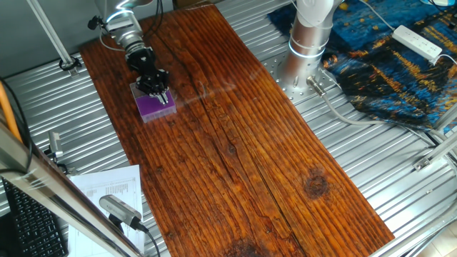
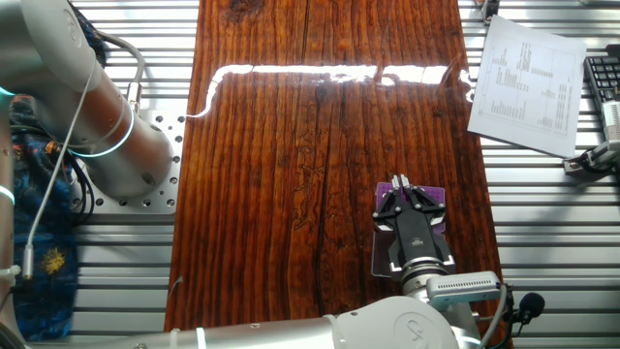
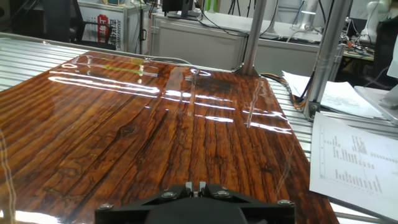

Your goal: Insert a small pipette tip into the holder for small pipette tips

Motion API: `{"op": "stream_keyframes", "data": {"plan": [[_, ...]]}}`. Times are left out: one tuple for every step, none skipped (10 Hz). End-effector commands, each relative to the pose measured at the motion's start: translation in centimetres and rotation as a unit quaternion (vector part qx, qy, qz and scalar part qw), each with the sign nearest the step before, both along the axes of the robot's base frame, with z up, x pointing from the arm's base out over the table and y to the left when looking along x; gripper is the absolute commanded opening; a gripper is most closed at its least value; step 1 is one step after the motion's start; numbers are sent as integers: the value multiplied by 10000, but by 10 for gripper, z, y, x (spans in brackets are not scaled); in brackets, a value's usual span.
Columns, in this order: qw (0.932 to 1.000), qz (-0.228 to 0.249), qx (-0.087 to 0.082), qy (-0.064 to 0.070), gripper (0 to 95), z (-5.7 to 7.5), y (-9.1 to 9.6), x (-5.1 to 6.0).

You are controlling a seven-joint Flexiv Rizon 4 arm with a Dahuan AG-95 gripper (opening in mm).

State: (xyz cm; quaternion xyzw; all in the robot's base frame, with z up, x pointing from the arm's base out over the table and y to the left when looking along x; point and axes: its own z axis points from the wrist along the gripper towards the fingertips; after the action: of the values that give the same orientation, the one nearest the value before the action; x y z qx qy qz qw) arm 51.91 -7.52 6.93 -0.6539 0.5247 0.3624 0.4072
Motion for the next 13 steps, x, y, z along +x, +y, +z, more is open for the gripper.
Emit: {"op": "stream_keyframes", "data": {"plan": [[10000,19,1,-10,0,-1,-1,-1],[10000,45,-6,-62,0,-2,-2,-3],[10000,43,11,-50,0,-2,-2,-4],[10000,51,4,-67,0,-2,-2,-4],[10000,50,9,-72,0,-2,-2,-4],[10000,51,9,-78,0,-2,-2,-4],[10000,33,14,-88,0,-2,-2,-4],[9999,6,54,-92,0,-2,-2,-4],[9999,-44,67,-87,0,-2,-2,-4],[9999,-101,67,-98,0,-1,-3,-5],[9999,-118,61,-84,0,-1,-3,-5],[9998,-144,71,-80,0,-1,-3,-5],[9998,-168,80,-91,0,-1,-3,-5]]}}
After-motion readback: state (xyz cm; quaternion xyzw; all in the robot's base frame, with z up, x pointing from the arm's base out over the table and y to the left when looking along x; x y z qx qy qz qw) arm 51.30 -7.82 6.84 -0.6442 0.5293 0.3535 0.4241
